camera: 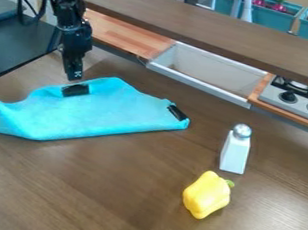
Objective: Unfold the cloth from top left to the bottom right
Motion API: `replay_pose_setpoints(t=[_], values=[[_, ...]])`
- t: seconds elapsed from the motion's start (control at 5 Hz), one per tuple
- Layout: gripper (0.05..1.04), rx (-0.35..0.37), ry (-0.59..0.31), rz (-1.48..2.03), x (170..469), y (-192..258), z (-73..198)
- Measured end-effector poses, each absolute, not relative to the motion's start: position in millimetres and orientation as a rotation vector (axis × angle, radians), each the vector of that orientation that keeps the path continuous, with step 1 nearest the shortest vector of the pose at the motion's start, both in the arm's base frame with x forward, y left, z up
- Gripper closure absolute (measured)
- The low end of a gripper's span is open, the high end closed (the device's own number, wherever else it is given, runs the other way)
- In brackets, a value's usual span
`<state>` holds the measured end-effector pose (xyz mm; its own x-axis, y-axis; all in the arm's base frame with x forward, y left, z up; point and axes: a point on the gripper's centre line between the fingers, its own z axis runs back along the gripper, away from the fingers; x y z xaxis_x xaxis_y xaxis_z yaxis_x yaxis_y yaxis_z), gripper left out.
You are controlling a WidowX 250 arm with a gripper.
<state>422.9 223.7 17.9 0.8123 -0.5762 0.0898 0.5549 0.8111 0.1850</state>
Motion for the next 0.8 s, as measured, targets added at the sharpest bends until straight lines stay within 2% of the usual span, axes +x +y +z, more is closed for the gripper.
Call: replay_pose_setpoints(t=[0.2, 0.4, 0.6, 0.8], values=[[0.261, 0.146, -0.119, -0.626, 414.8, 220.6, 5.0], [0.081, 0.161, -0.110, -0.625, 406.9, 215.6, -5.1], [0.130, 0.180, -0.122, -0.630, 407.8, 210.3, -3.7], [0.392, 0.180, -0.122, -0.618, 407.9, 210.6, -3.4]])
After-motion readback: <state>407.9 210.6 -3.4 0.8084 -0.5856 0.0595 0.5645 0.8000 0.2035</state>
